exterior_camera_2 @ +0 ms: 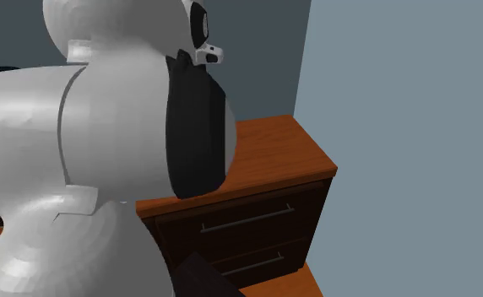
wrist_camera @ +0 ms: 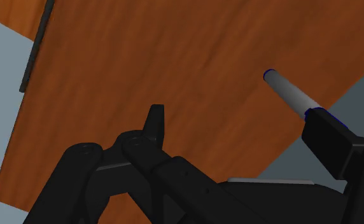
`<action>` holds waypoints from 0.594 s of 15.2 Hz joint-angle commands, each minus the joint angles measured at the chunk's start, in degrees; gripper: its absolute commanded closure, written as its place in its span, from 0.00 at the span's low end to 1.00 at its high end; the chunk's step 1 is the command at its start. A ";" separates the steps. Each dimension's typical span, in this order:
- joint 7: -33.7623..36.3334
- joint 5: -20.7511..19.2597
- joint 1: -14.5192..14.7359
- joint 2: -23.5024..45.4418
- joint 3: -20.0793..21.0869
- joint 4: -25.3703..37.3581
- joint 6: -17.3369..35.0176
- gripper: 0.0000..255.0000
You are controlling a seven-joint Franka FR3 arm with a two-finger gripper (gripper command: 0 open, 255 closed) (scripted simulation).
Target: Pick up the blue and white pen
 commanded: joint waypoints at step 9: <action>9.72 -9.86 8.06 17.07 1.30 16.07 -2.39 0.00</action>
